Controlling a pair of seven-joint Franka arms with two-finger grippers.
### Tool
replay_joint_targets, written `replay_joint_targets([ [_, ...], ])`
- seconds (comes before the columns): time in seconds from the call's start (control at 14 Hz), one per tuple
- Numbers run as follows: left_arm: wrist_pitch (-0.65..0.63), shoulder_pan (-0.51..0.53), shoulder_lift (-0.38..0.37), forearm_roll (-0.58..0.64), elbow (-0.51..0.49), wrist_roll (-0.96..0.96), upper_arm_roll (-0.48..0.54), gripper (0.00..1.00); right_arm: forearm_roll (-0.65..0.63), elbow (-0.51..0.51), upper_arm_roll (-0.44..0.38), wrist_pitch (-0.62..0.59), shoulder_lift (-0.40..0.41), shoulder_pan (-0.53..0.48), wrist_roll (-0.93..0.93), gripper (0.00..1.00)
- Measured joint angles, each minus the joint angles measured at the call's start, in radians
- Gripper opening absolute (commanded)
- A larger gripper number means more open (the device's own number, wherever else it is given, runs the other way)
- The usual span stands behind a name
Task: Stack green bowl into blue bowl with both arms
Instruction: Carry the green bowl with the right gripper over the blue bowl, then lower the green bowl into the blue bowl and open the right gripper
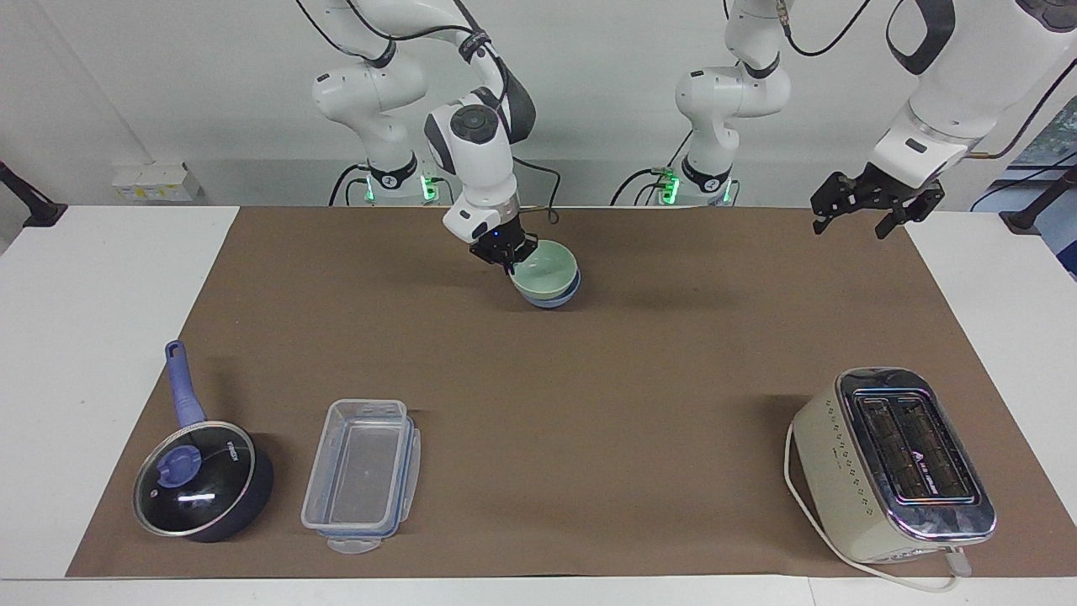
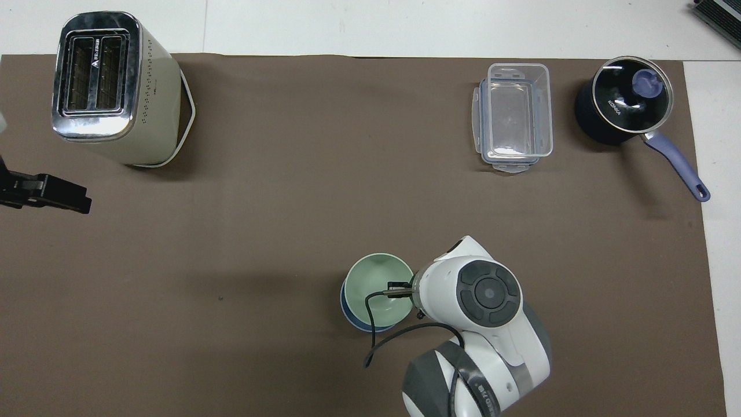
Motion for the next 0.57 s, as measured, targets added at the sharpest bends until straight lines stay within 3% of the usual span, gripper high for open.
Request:
replay_joint_targets([
  [0.57, 0.000, 0.000, 0.000, 0.000, 0.000, 0.000, 0.000, 1.00, 0.041, 0.000, 0.000, 0.000, 0.006, 0.020, 0.021, 0.00],
])
